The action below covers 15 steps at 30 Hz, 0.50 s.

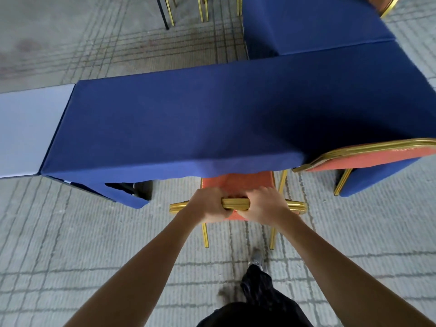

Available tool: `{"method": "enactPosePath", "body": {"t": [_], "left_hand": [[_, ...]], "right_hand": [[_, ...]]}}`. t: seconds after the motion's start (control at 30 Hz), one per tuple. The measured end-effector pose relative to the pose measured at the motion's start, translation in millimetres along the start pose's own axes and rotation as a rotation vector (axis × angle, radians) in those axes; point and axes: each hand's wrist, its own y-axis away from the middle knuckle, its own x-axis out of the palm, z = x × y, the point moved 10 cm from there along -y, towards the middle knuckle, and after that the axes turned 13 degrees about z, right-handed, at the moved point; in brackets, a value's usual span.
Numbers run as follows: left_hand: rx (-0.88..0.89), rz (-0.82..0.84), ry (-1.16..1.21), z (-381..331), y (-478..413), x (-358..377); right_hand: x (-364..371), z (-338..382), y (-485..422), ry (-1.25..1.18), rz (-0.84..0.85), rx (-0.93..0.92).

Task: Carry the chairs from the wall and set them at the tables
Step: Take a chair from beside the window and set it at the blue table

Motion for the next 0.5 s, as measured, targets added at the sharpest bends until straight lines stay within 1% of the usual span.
{"method": "enactPosePath", "body": {"t": [0.1, 0.27, 0.37, 0.5], "left_hand": [[0.035, 0.045, 0.015, 0.6, 11.4, 35.1], [0.081, 0.037, 0.024, -3.3, 34.9, 76.2], [0.091, 0.063, 0.045, -7.3, 50.6, 104.3], [0.083, 0.075, 0.043, -6.6, 58.1, 136.9]], "right_hand": [[29.0, 11.9, 18.9, -0.008, 0.039, -0.015], [67.7, 28.8, 44.1, -0.039, 0.125, -0.004], [95.7, 36.8, 62.8, -0.072, 0.172, 0.004], [128.7, 40.3, 75.3, -0.096, 0.175, 0.020]]}}
